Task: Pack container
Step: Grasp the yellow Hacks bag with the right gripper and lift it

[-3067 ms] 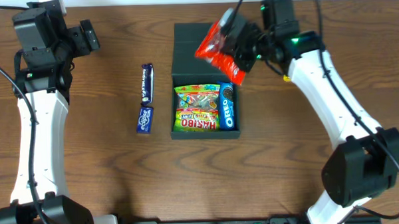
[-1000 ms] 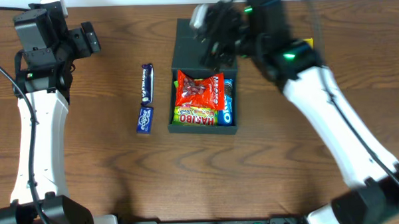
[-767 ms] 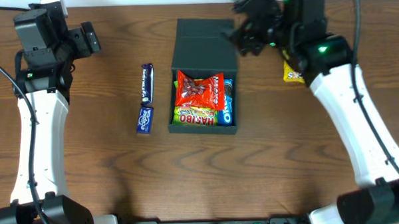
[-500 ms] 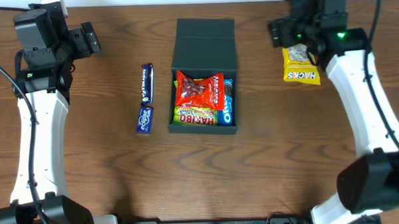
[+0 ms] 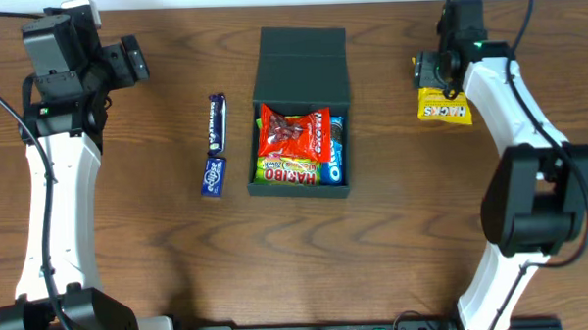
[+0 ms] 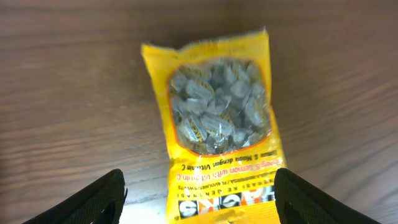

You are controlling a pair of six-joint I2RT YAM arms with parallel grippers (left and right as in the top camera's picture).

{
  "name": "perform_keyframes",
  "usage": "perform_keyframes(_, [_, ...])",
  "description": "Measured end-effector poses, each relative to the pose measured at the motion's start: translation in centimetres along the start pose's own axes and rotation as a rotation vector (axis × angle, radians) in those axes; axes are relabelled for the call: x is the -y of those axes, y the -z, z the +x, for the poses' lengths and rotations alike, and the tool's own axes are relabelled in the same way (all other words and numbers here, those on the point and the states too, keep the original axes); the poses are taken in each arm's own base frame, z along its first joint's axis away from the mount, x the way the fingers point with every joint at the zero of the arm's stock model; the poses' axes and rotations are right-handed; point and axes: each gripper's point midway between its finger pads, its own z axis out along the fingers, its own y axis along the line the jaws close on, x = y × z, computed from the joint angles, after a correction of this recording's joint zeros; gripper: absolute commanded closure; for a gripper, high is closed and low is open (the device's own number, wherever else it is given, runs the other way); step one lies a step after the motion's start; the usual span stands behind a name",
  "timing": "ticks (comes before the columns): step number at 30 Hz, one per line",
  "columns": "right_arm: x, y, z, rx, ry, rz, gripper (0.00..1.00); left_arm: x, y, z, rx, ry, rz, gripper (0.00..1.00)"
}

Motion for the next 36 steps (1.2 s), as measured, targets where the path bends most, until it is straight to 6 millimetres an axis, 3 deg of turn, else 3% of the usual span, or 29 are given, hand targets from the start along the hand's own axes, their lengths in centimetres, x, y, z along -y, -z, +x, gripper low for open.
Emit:
perform_keyframes(8, [0.5,-3.3,1.9,-0.072,-0.071,0.019,0.26,0.0,0.0,0.0,-0.001,0.0,0.0,0.05])
perform_keyframes(18, [1.0,-5.0,1.8,-0.061,-0.103,0.025,0.3,0.0,0.0,0.0,-0.001,0.0,0.0,0.05])
perform_keyframes(21, [1.2,-6.0,2.6,-0.086,-0.108,0.03,0.39,0.0,0.0,0.0,-0.001,0.0,0.0,0.05])
perform_keyframes(27, [1.2,-6.1,2.6,-0.086,-0.111,0.032,0.79,0.0,0.0,0.0,0.0,0.0,0.0,0.05])
perform_keyframes(34, [1.2,-5.8,2.2,-0.08,-0.114,0.025,0.99,0.0,0.0,0.0,0.0,0.0,0.0,0.05])
perform_keyframes(36, [1.0,-5.4,2.0,-0.081,-0.118,0.016,0.99,0.0,0.0,0.0,0.0,0.0,0.0,0.05])
